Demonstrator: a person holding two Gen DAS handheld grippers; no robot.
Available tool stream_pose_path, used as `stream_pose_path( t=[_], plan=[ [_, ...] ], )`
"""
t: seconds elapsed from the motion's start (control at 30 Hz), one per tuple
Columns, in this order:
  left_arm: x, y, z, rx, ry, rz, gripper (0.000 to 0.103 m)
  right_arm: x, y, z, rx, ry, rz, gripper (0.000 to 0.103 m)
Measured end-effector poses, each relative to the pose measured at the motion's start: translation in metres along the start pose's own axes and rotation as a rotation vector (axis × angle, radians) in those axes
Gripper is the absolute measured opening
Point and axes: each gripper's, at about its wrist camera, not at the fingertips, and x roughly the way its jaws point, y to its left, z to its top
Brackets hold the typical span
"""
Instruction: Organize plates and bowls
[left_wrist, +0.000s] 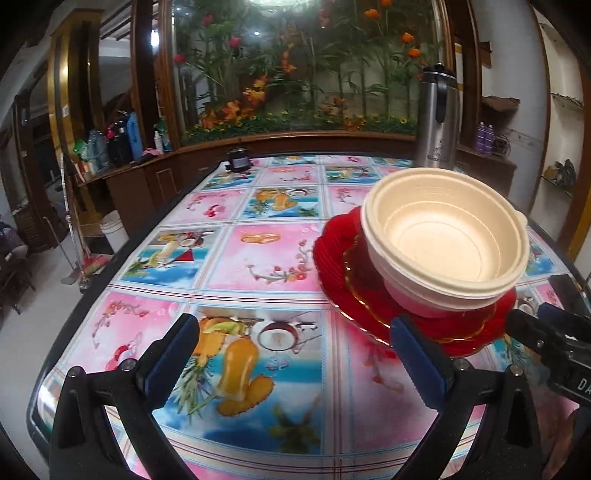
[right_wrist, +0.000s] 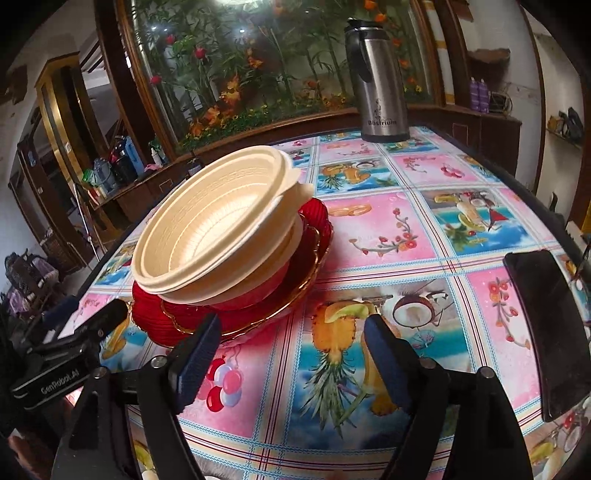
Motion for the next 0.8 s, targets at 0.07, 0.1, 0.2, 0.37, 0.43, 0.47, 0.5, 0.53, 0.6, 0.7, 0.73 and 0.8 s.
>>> stream_pose_path(
  t=[0.07,0.1,0.2,0.37,0.43,0.47,0.5,0.53,0.6,0.7,0.73,0.8],
  plan=[
    [-0.001,0.001,-0.001,0.005,-0.005,0.024,0.103,0.001,0.000,0.000,-0.007,0.001,-0.005,0.087],
    [-0.002,0.000,-0.001,0.011,-0.010,0.025,0.103,0.001,0.001,0.000,-0.007,0.001,-0.006,0.088],
    [-0.005,-0.005,-0.001,0.048,-0.023,0.039,0.103,0.001,0.000,0.000,-0.008,0.004,-0.005,0.088],
    [-0.005,-0.012,-0.002,0.101,-0.021,0.055,0.103,0.002,0.001,0.000,-0.011,0.005,-0.001,0.090],
    [-0.004,-0.013,-0.002,0.102,-0.017,0.053,0.103,0.002,0.002,0.000,-0.012,0.005,0.001,0.090],
    [-0.004,-0.013,-0.002,0.104,-0.014,0.051,0.103,0.002,0.002,0.000,-0.011,0.006,0.001,0.091],
    [-0.003,-0.013,-0.002,0.105,-0.012,0.053,0.103,0.002,0.002,0.000,-0.010,0.008,0.002,0.091],
    [-0.003,-0.013,-0.002,0.105,-0.010,0.054,0.103,0.003,0.002,0.000,-0.010,0.009,0.004,0.091],
    [-0.002,-0.013,-0.003,0.107,-0.003,0.049,0.103,0.003,0.001,0.000,-0.009,0.011,0.008,0.091],
    [-0.002,-0.012,-0.003,0.109,0.001,0.050,0.103,0.004,0.001,0.000,-0.005,0.018,0.014,0.091],
    [-0.001,-0.012,-0.003,0.109,0.002,0.049,0.103,0.004,0.001,0.000,-0.004,0.019,0.016,0.091],
    [-0.001,-0.012,-0.003,0.110,0.006,0.046,0.103,0.004,0.001,0.000,-0.004,0.021,0.018,0.091]
  ],
)
